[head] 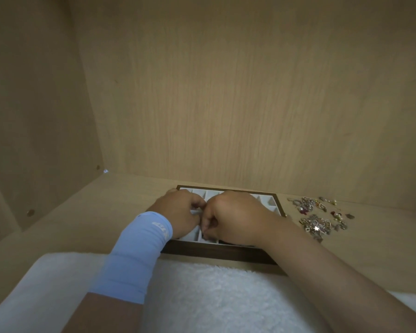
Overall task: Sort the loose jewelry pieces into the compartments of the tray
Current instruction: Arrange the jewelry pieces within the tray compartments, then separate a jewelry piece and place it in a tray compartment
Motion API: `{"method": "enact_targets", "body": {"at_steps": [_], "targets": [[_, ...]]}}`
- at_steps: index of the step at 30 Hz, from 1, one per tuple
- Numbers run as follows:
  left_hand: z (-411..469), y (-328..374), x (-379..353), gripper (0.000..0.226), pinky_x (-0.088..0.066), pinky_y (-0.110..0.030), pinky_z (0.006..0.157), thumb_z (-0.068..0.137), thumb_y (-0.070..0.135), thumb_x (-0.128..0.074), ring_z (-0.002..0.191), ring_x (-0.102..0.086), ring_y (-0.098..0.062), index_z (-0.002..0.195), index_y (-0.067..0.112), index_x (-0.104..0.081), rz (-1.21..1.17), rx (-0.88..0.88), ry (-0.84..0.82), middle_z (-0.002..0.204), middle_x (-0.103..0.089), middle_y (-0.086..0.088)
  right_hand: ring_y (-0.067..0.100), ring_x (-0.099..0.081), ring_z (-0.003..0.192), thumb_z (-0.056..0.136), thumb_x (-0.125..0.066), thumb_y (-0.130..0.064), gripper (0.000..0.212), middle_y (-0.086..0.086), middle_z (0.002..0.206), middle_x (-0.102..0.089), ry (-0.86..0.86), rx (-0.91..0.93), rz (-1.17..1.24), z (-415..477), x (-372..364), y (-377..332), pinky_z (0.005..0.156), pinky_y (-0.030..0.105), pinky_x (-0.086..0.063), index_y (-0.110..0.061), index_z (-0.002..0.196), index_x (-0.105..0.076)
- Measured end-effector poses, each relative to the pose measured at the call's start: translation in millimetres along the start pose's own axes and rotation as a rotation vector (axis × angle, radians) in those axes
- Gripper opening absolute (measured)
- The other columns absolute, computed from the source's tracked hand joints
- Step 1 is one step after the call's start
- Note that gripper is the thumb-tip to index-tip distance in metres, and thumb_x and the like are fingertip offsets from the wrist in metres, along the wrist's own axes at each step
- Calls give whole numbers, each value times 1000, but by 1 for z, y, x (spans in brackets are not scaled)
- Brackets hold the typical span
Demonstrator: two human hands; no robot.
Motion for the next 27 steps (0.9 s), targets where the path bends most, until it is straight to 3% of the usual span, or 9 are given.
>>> {"method": "enact_targets", "body": {"at_steps": [2, 6, 8, 11, 15, 18, 21, 24, 27], "targets": [[1, 0, 1, 23, -45, -41, 100, 88, 35, -62, 114, -53, -21, 110, 40, -68, -4, 4, 16, 112, -61, 2, 9, -62, 83, 79, -75, -30, 2, -11, 85, -72, 36, -1, -21, 1, 2, 0, 67, 26, -44, -32, 80, -76], [1, 1, 7, 16, -46, -34, 93, 89, 32, -62, 102, -54, -18, 97, 46, -67, -37, 5, 108, 99, -55, 5, 1, -61, 78, 77, -82, -34, 10, -17, 83, -70, 31, -75, 146, -6, 12, 19, 72, 25, -51, -31, 85, -77], [1, 5, 13, 18, -47, -33, 93, 89, 29, -61, 97, -54, -14, 100, 42, -69, -69, -11, 168, 99, -58, 8, -3, -61, 75, 80, -81, -34, 7, -20, 78, -68, 60, -83, 250, -14, 26, 31, 69, 19, -50, -31, 84, -77], [-2, 19, 17, 20, -48, -31, 91, 90, 25, -60, 94, -55, -9, 96, 42, -68, -117, -43, 252, 102, -62, 15, -4, -62, 78, 86, -75, -35, 4, -19, 81, -69, 133, -116, 291, -31, 49, 59, 73, 21, -52, -31, 86, -76], [-6, 51, 4, 20, -47, -22, 86, 91, 25, -59, 90, -57, -2, 97, 41, -68, -202, -127, 277, 97, -62, 22, -14, -60, 70, 87, -75, -31, 10, -30, 77, -67, 241, -265, 322, -70, 74, 122, 60, 11, -41, -35, 79, -74], [0, 76, -8, 19, -44, -16, 82, 93, 28, -58, 91, -57, 2, 100, 43, -66, -220, -165, 239, 98, -60, 26, -13, -60, 64, 87, -76, -29, 12, -19, 75, -69, 301, -383, 297, -99, 83, 169, 55, 10, -40, -35, 76, -74], [11, 105, -18, 20, -47, -22, 85, 95, 29, -55, 93, -56, 0, 105, 42, -66, -174, -198, 216, 100, -59, 25, -2, -63, 69, 86, -75, -26, 15, -17, 77, -70, 326, -485, 267, -118, 80, 205, 65, 18, -45, -35, 75, -72], [24, 134, -34, 21, -47, -26, 89, 95, 32, -54, 100, -54, -5, 110, 43, -64, -112, -232, 168, 106, -58, 22, 2, -65, 78, 86, -74, -26, 17, -20, 79, -70, 233, -548, 249, -119, 57, 220, 73, 25, -50, -38, 75, -72], [41, 156, -49, 29, -41, -30, 97, 93, 41, -56, 118, -47, -13, 121, 39, -60, 4, -254, 123, 122, -57, 13, 5, -67, 92, 86, -70, -33, 10, -17, 95, -74, 119, -540, 191, -109, 31, 216, 83, 28, -53, -36, 93, -77]]}}
Point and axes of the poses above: each hand's wrist, its own z-axis towards the middle knuckle, its own x-axis out of the back of the hand, y = z × x, the point moved 10 cm from there along z, towards the middle knuckle
